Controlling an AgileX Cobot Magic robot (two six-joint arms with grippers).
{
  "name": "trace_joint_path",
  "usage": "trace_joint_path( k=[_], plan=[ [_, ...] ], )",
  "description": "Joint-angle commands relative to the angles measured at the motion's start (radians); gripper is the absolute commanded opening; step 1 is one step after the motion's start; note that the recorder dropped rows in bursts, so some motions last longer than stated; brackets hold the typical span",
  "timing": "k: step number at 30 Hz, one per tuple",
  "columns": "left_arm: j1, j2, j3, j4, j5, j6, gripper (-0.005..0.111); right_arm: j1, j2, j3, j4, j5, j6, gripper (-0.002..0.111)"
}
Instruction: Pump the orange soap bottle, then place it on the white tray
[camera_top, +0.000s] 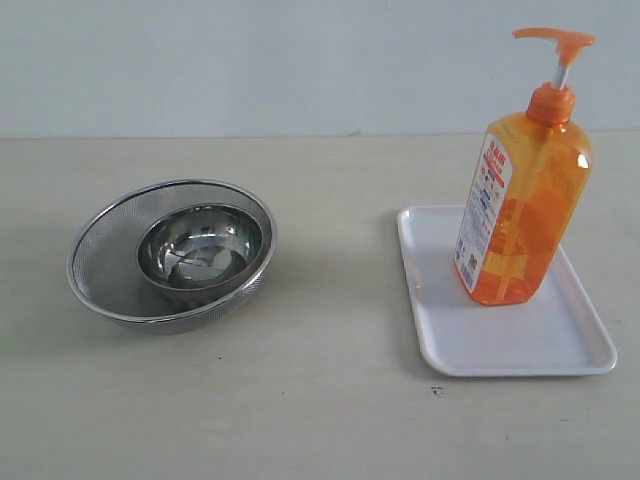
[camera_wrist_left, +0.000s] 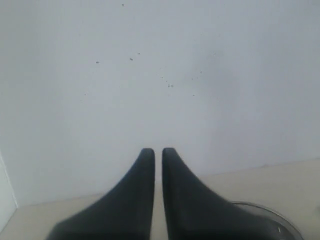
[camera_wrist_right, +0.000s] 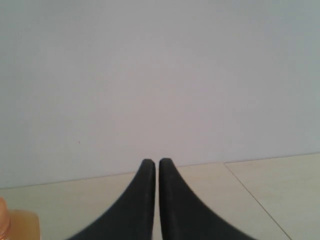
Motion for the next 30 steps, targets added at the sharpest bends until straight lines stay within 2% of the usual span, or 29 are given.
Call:
trace_joint_path(
  k=[1, 8, 13, 30],
  plan=[
    [-0.007, -0.007, 0.073, -0.018, -0.137, 0.002, 0.005, -0.003, -0.004, 0.002, -0.003, -0.006, 0.000, 0.000],
    [-0.005, -0.007, 0.187, -0.030, -0.306, 0.002, 0.005, -0.003, -0.004, 0.002, -0.003, -0.006, 0.000, 0.000],
    [0.029, -0.007, 0.250, -0.067, -0.375, 0.002, 0.005, -0.003, -0.004, 0.002, -0.003, -0.006, 0.000, 0.000],
    [0.144, -0.007, 0.327, -0.183, -0.369, 0.002, 0.005, -0.003, -0.004, 0.002, -0.003, -0.006, 0.000, 0.000]
  ],
)
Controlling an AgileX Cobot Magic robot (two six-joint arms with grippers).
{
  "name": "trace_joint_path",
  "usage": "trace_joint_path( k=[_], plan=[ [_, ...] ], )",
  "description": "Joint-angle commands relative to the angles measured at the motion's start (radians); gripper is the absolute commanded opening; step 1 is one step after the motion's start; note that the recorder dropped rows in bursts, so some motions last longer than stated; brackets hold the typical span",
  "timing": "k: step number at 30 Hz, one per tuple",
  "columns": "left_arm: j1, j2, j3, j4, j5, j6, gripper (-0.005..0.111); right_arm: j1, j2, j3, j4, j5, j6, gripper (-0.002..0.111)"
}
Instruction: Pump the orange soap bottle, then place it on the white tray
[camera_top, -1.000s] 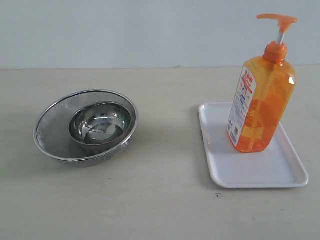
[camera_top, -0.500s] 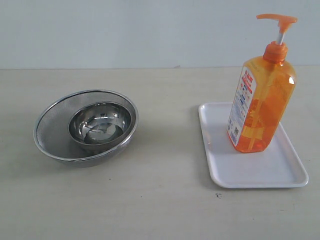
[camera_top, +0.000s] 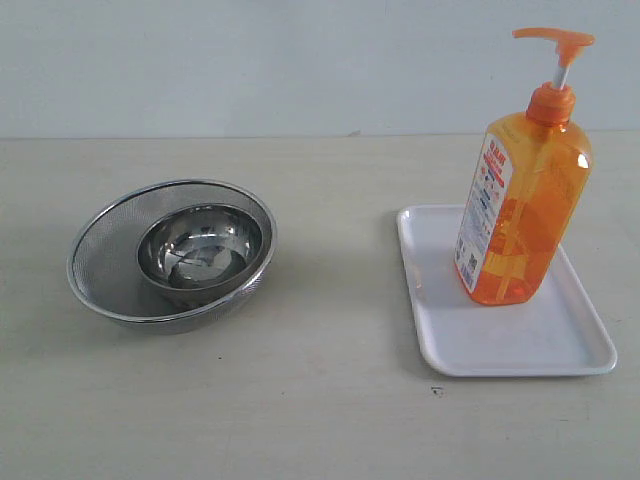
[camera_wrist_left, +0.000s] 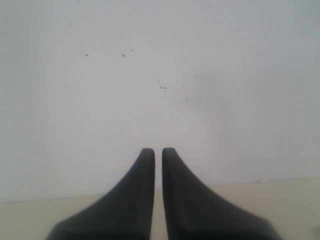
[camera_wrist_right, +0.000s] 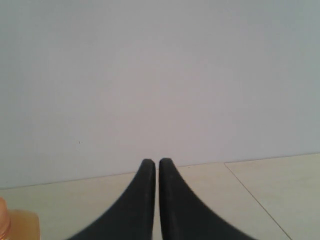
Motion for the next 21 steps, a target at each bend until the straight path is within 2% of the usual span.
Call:
trace_joint_path(
  k=[1, 21],
  plan=[
    [0.027, -0.004, 0.040, -0.039, 0.000, 0.000, 0.005, -0.003, -0.004, 0.002, -0.003, -0.006, 0.000, 0.000],
    [0.108, -0.023, 0.230, -0.070, -0.018, 0.000, 0.005, -0.003, -0.004, 0.002, -0.003, -0.006, 0.002, 0.000]
  ],
)
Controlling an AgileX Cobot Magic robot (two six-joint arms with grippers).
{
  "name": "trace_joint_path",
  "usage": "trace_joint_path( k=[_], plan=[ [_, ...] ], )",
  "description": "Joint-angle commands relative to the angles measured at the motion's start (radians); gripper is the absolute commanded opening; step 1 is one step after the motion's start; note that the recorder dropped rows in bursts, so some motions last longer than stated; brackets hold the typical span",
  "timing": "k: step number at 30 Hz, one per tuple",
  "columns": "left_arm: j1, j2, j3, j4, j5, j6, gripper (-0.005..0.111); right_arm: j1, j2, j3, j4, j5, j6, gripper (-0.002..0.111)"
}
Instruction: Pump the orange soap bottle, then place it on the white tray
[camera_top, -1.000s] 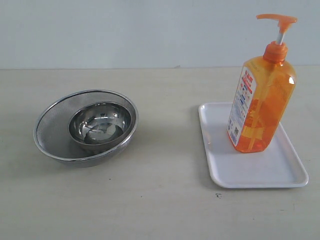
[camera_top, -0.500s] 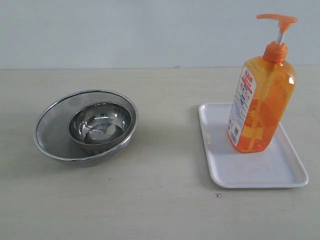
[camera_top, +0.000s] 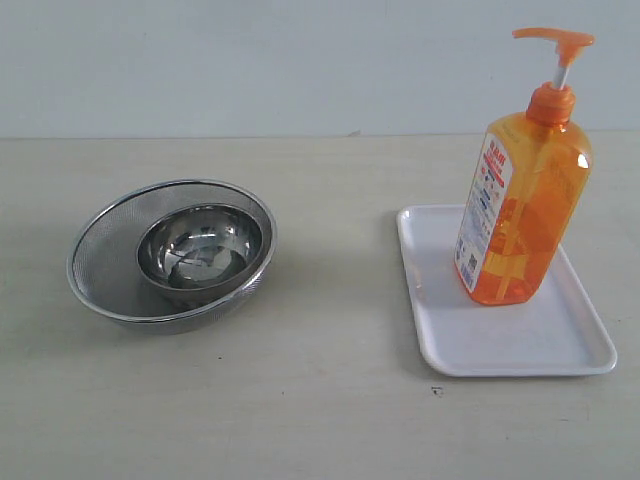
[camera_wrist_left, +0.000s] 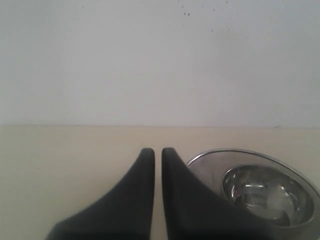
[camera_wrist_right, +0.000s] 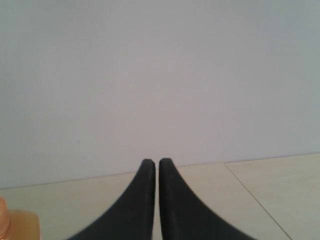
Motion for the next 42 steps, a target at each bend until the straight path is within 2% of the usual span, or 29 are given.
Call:
trace_joint_path(
  k=[1, 20, 28, 42],
  plan=[
    [0.014, -0.030, 0.047, -0.011, -0.026, 0.000, 0.005, -0.003, -0.004, 0.002, -0.003, -0.006, 0.002, 0.000],
    [0.014, -0.109, 0.243, -0.052, -0.109, -0.008, 0.005, -0.003, -0.004, 0.002, -0.003, -0.006, 0.002, 0.000],
    [0.014, -0.128, 0.244, -0.070, -0.084, -0.007, 0.005, -0.003, -0.004, 0.002, -0.003, -0.006, 0.002, 0.000],
    [0.014, -0.128, 0.244, -0.070, 0.005, 0.129, 0.005, -0.003, -0.004, 0.002, -0.003, -0.006, 0.002, 0.000]
  ],
)
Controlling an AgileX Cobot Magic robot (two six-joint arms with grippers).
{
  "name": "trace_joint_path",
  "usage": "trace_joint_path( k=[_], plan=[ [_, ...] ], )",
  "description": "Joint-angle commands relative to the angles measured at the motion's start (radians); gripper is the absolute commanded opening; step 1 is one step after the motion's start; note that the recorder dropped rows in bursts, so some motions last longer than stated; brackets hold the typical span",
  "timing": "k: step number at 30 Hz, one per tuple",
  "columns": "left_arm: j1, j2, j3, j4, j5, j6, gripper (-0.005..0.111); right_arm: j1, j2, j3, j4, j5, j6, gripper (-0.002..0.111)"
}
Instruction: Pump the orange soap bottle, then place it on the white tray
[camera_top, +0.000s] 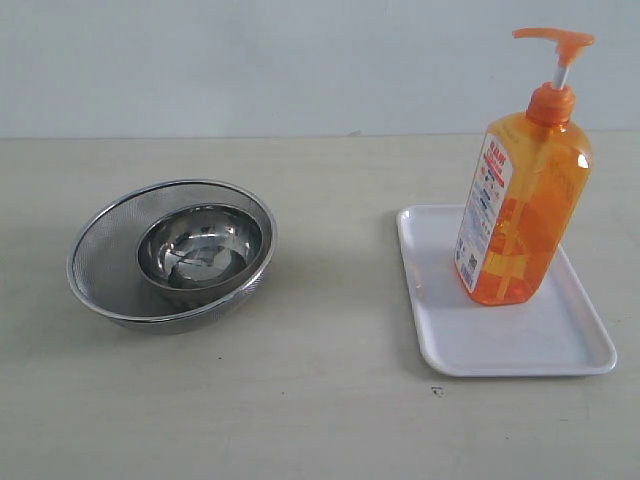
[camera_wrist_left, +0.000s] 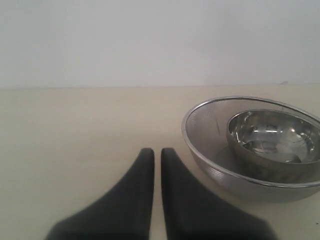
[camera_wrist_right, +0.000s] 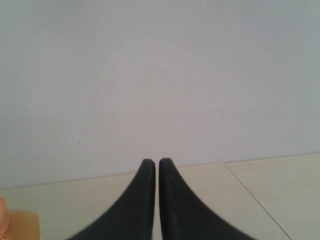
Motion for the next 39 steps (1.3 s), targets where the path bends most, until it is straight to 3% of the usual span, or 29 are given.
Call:
trace_joint_path(
  k=[1, 39],
  plan=[
    [0.003, -0.003, 0.004, -0.010, 0.058, 0.029, 0.005, -0.003, -0.004, 0.002, -0.003, -0.006, 0.001, 0.000],
    [0.003, -0.003, 0.004, -0.027, 0.045, 0.008, 0.005, -0.003, -0.004, 0.002, -0.003, -0.011, 0.001, 0.000]
  ],
)
